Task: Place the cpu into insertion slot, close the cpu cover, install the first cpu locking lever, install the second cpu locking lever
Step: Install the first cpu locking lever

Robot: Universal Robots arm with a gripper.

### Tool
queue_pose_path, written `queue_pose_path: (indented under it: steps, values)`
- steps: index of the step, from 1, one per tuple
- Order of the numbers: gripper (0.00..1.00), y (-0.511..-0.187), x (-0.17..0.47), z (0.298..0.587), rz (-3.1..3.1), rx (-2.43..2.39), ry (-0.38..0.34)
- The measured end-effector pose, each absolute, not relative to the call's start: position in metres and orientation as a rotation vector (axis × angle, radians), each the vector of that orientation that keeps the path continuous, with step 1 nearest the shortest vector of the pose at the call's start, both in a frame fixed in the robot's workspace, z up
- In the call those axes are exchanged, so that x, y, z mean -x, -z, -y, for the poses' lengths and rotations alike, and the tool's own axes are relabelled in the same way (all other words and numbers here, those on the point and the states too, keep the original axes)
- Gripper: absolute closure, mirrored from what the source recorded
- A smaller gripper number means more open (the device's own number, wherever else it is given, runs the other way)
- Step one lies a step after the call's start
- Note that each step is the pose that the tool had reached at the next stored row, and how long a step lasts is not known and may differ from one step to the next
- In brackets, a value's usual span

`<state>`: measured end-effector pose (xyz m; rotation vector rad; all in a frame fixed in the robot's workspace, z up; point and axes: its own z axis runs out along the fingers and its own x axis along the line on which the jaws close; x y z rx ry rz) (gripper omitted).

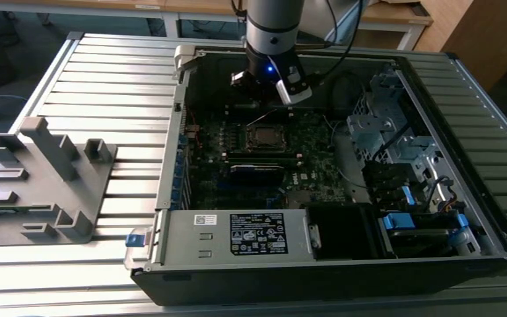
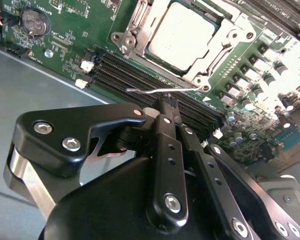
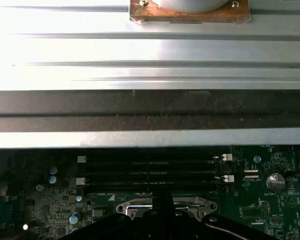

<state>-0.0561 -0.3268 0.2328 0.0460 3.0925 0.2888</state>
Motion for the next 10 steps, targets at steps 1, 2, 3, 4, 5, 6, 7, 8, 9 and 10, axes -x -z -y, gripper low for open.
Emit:
queue_pose_path:
  steps: [1, 2, 3, 4, 5, 6, 7, 8, 9, 10]
  values:
    - [0.89, -0.2321, 0.0559, 0.3259, -3.093, -0.046, -0.280]
    - [0.89, -0.2316, 0.0557, 0.3253, -3.094, -0.046, -0.273]
    - [0.89, -0.2311, 0.0556, 0.3249, -3.094, -0.046, -0.266]
    - [0.89, -0.2304, 0.0555, 0.3245, -3.095, -0.045, -0.260]
    - [0.89, -0.2296, 0.0554, 0.3241, -3.095, -0.045, -0.256]
    - [0.89, -0.2288, 0.0553, 0.3237, -3.095, -0.045, -0.254]
    - [0.89, -0.2281, 0.0552, 0.3233, -3.095, -0.045, -0.252]
    - [0.89, -0.2276, 0.0550, 0.3228, -3.096, -0.045, -0.250]
    - [0.89, -0.2273, 0.0547, 0.3222, -3.096, -0.045, -0.248]
    - [0.89, -0.2270, 0.0544, 0.3216, -3.096, -0.045, -0.248]
